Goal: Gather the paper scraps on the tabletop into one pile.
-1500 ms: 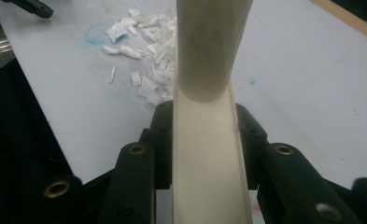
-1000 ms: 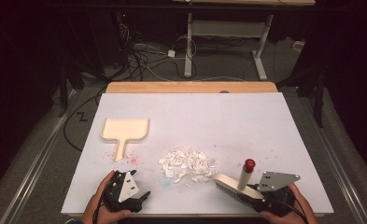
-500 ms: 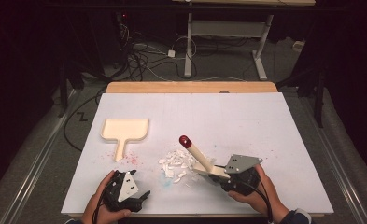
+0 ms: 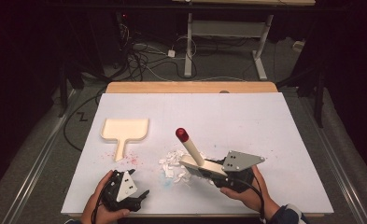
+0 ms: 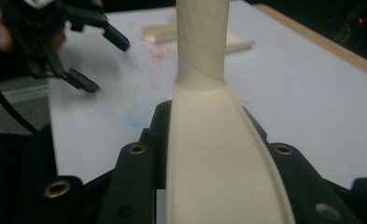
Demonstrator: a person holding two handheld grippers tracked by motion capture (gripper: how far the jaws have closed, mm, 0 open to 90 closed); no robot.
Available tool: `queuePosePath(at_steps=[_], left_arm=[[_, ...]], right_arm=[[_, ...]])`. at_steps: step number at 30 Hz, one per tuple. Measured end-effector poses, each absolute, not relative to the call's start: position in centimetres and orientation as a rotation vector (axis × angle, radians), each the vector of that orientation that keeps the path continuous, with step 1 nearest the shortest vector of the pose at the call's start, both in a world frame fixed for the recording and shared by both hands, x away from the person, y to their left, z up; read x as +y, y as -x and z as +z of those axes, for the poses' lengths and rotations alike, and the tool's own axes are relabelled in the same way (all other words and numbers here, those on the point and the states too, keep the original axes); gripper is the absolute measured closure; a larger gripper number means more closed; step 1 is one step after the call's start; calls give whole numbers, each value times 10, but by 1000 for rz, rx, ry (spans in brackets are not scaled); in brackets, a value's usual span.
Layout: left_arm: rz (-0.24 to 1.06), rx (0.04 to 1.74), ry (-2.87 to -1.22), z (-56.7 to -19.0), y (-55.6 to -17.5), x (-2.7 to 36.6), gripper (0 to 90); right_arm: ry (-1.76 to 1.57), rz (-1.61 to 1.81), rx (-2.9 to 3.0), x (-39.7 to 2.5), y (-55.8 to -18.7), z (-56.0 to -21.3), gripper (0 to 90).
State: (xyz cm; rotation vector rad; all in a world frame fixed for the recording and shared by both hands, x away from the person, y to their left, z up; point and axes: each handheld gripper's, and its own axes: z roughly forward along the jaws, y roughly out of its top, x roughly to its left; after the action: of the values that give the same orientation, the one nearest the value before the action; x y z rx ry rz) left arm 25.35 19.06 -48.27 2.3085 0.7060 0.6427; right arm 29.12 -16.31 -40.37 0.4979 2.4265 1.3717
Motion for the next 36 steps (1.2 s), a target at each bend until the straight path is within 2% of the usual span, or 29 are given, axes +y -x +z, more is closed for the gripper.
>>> queuePosePath(at_steps=[7,13,17,27,36], left_arm=[[733,796,-2144,-468,-252,210,165],[735,867,-2055,-464,-252,222,165],[719,867,-2064,-466,-252,222,165],[695,813,-2129,-469,-254,212,165],[678,787,-2155,-472,-254,208,165]], right_arm=[[-491,1548,2382,-139,-280,-406,681],[-552,1614,2372,-96,-280,-436,681],[-562,1554,2388,-79,-279,-454,681],[-683,1418,2406,-116,-297,-457,681],[-707,1349,2370,-123,-300,-448,682]])
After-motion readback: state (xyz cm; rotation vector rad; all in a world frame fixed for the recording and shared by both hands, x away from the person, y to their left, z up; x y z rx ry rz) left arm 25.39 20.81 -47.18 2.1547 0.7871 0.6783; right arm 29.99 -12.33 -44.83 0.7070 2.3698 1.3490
